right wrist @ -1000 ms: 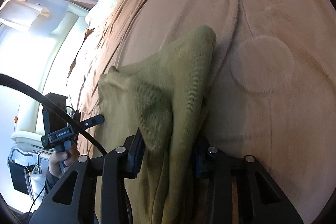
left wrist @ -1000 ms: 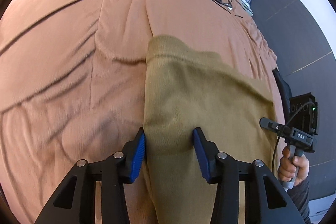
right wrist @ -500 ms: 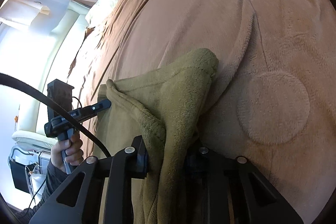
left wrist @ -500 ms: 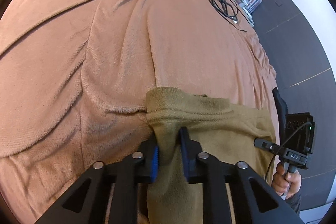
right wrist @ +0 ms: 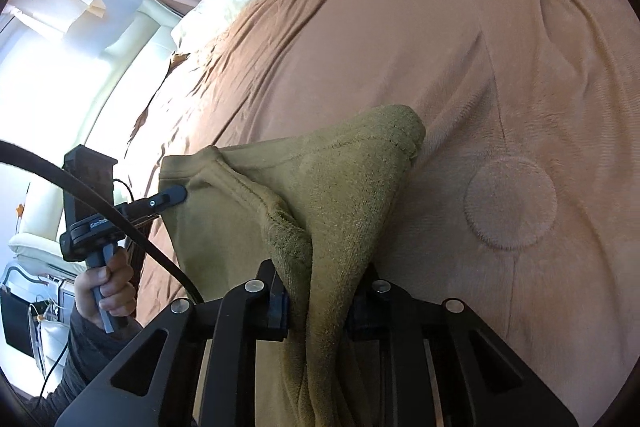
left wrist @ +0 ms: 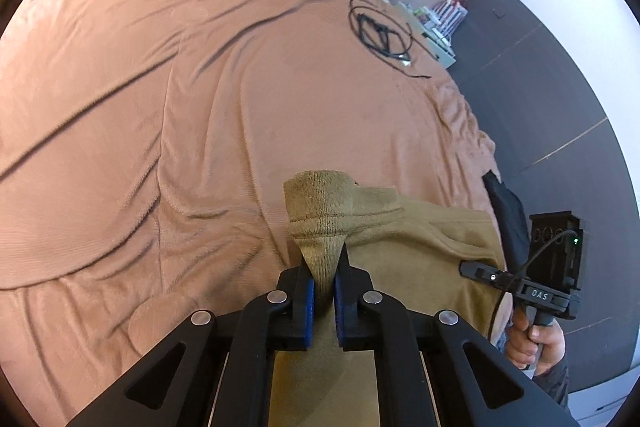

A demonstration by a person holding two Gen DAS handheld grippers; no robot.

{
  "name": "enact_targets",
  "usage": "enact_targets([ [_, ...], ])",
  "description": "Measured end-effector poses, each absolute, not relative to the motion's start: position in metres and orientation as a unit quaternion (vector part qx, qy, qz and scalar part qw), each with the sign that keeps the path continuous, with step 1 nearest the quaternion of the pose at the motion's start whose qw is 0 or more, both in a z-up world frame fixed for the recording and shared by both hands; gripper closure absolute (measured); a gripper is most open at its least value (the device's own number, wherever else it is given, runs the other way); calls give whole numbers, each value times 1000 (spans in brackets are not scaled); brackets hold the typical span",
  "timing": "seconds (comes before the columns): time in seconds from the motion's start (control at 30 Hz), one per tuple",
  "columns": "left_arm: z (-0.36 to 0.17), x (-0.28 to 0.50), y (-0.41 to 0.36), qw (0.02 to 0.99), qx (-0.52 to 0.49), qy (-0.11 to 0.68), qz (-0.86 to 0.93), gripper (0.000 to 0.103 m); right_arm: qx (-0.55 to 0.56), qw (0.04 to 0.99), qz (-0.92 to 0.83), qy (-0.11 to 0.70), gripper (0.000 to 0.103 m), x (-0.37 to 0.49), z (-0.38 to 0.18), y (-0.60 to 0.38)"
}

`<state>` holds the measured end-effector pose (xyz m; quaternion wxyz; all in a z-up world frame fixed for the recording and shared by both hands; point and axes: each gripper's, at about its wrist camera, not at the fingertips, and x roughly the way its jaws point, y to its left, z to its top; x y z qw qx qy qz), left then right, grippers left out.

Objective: Fold small clothes
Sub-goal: 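Close the right gripper on the shirt's end beside the left gripper, then lift the folded shirt with both grippers and carry it toward the clothes stack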

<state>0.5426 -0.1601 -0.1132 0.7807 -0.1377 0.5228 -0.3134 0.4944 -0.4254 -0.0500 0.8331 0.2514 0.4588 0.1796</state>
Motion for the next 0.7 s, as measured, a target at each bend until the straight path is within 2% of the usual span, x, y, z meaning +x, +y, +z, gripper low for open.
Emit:
enact_targets([
  [0.7, -2, 462, -132, 825, -140, 442, -325, 96, 213, 872, 217, 382, 89, 401, 32, -404],
])
